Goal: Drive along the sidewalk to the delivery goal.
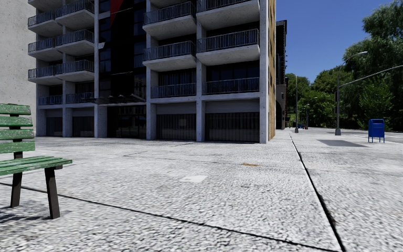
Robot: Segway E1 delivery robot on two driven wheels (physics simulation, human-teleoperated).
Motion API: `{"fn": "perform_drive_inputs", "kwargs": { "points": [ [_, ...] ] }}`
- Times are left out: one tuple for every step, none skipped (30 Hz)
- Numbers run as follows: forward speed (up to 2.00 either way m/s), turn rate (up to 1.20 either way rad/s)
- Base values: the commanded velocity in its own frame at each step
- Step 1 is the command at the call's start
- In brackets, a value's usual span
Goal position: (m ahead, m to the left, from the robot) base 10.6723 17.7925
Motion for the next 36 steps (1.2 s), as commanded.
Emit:
{"fn": "perform_drive_inputs", "kwargs": {
  "points": [
    [0.00,0.00],
    [0.00,0.00],
    [0.00,0.00],
    [0.00,0.00],
    [0.00,0.00],
    [0.00,0.00],
    [0.00,0.00],
    [0.00,0.00],
    [0.00,0.00],
    [0.00,0.00],
    [0.00,0.00],
    [0.00,0.00],
    [0.00,0.00],
    [0.00,0.00],
    [0.00,0.00],
    [0.00,0.00],
    [0.00,0.00],
    [0.00,0.00],
    [0.00,0.00],
    [0.00,0.00],
    [0.00,0.00],
    [0.00,0.00],
    [0.00,0.00],
    [0.00,0.00],
    [0.00,0.00],
    [0.00,0.00],
    [0.00,0.00],
    [0.00,0.00],
    [0.00,0.00],
    [0.00,0.00],
    [0.01,0.00],
    [0.33,0.00],
    [0.79,0.00],
    [1.12,0.00],
    [1.12,0.00],
    [1.52,0.00]
  ]
}}
